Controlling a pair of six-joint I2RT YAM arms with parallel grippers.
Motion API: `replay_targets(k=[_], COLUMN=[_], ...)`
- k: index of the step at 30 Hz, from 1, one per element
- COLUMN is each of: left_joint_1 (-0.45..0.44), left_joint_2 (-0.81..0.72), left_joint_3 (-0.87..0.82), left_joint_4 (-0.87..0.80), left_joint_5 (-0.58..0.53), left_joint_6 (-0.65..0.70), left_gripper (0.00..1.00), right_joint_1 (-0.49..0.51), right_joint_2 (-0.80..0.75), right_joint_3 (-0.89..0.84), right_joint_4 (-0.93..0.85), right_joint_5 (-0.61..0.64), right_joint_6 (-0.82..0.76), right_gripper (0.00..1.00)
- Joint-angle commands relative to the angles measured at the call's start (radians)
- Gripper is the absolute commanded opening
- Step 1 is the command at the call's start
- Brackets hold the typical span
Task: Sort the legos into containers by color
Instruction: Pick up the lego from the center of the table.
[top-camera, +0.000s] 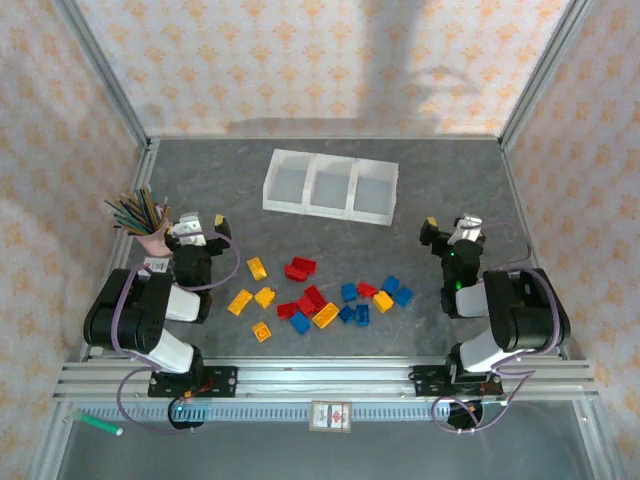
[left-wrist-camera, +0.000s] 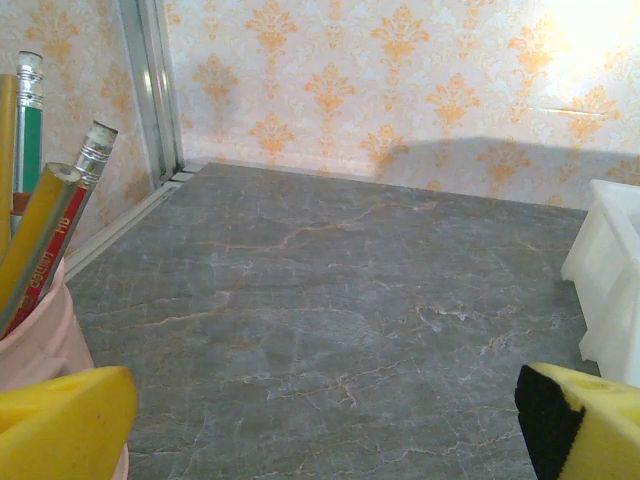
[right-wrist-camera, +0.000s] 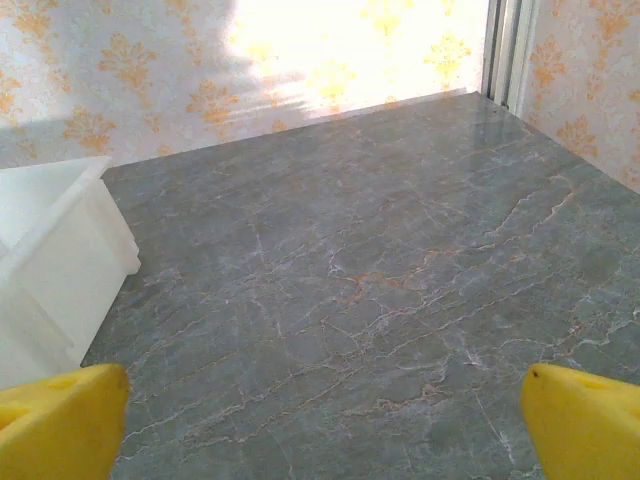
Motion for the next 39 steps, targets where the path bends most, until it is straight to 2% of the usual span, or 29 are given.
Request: replay_targets(k=[1, 28, 31, 34, 37, 39], left_joint_1=[-0.005, -0.005, -0.005, -0.004, -0.005, -0.003], left_joint_2=[0.008, 0.000, -0.053, -0.145, -0.260, -0.342], left_joint_3=[0.017, 0.002, -0.021, -0.036, -0.012, 0.022], left_joint_4=[0.016, 0.037, 0.035, -0.013, -0.145, -0.257], left_joint_5=[0.011, 0.008, 0.009, 0.008, 0.009, -0.001], left_joint_6=[0.014, 0.012, 0.011, 0.011, 0.003, -0.053], left_gripper=[1.00, 1.00, 1.00, 1.00, 1.00, 1.00], right_joint_1=[0.007, 0.006, 0.006, 0.006, 0.005, 0.005], right_joint_2=[0.004, -0.005, -0.060, -0.154, -0.275, -0.351], right_joint_3=[0.019, 0.019, 0.011, 0.023, 0.066, 0.095], right_joint_4=[0.046, 0.043, 0.016, -0.079, -0.220, -0.311], right_joint_5=[0.012, 0.007, -0.004, 0.038, 0.039, 0.029], right_joint_6=[0.001, 0.002, -0.005, 0.013, 0.040, 0.103], right_gripper=[1.00, 1.00, 1.00, 1.00, 1.00, 1.00])
